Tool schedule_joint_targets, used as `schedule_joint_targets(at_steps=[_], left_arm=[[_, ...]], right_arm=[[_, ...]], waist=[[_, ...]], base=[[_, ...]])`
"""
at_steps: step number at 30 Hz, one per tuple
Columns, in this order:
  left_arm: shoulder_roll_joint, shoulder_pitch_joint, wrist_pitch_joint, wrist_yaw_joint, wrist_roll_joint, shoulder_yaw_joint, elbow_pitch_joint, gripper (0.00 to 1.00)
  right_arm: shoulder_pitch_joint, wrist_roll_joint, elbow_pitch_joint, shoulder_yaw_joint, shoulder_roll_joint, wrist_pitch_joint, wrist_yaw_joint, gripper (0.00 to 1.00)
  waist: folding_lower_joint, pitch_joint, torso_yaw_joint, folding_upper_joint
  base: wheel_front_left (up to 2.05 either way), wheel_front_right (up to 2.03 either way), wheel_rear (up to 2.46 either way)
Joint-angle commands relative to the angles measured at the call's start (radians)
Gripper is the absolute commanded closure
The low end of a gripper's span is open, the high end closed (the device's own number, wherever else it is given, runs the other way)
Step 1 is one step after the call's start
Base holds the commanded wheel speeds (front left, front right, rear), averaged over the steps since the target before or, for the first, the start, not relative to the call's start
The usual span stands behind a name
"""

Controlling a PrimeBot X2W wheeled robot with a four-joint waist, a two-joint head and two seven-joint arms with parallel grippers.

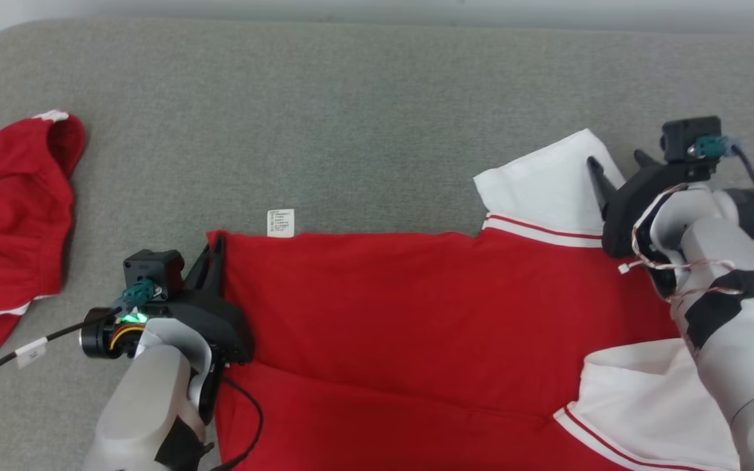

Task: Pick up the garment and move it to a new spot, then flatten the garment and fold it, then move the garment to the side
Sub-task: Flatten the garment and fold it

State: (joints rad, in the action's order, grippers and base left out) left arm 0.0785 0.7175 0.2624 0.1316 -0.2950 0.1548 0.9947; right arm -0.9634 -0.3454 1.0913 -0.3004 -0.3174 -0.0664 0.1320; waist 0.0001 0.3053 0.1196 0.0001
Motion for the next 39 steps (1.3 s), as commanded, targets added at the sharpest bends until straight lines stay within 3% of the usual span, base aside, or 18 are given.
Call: schedule_joint_targets(at_steps=[1, 12, 13, 14, 15, 16, 27, 35, 39], left_arm=[[-0.003, -0.003, 0.003, -0.002, 0.004, 0.004, -0.019, 1.0], [-0.018, -0.016, 0.003, -0.002, 0.018, 0.017, -0.079, 1.0], [-0.019, -0.014, 0.003, -0.004, 0.02, 0.017, -0.083, 1.0], [-0.019, -0.013, 0.003, -0.004, 0.022, 0.016, -0.086, 1.0], [-0.02, -0.011, 0.003, -0.005, 0.024, 0.015, -0.088, 1.0], [-0.02, -0.008, 0.003, -0.005, 0.025, 0.013, -0.09, 1.0], [-0.01, 0.039, 0.003, -0.02, 0.056, -0.013, -0.133, 1.0], [0.001, 0.02, 0.003, -0.02, 0.084, -0.028, -0.177, 1.0], [0.004, -0.033, 0.003, -0.024, 0.102, -0.047, -0.235, 1.0]], right_arm=[[-0.025, -0.004, 0.012, 0.002, -0.008, 0.005, -0.003, 0.0], [-0.093, 0.024, 0.092, -0.029, -0.02, 0.004, -0.003, 0.04], [-0.098, 0.028, 0.098, -0.035, -0.019, 0.0, -0.003, 0.13], [-0.103, 0.029, 0.103, -0.038, -0.019, -0.001, -0.003, 0.45], [-0.107, 0.029, 0.106, -0.041, -0.022, -0.001, -0.003, 0.65], [-0.109, 0.029, 0.112, -0.044, -0.025, 0.0, -0.003, 1.0], [-0.198, 0.123, 0.141, 0.025, -0.085, 0.263, -0.003, 1.0], [-0.179, 0.173, 0.158, 0.078, -0.045, 0.319, -0.003, 1.0], [-0.114, 0.182, 0.095, 0.114, -0.031, 0.331, -0.003, 1.0]], waist=[[-0.0001, 0.033, 0.033, -0.0001], [-0.0001, 0.071, 0.064, -0.0001], [-0.0001, 0.073, 0.064, -0.0001], [-0.0001, 0.075, 0.064, -0.0001], [-0.0001, 0.077, 0.064, -0.0001], [-0.0001, 0.079, 0.064, -0.0001], [-0.0001, 0.086, 0.055, -0.0001], [-0.0001, 0.062, 0.028, -0.0001], [-0.0001, 0.024, 0.006, -0.0001]], base=[[0.0, 0.0, 0.0], [0.0, 0.0, 0.0], [0.0, 0.0, 0.0], [0.0, 0.0, 0.0], [0.0, 0.0, 0.0], [0.0, 0.0, 0.0], [0.0, 0.0, 0.0], [0.0, 0.0, 0.0], [0.0, 0.0, 0.0]])
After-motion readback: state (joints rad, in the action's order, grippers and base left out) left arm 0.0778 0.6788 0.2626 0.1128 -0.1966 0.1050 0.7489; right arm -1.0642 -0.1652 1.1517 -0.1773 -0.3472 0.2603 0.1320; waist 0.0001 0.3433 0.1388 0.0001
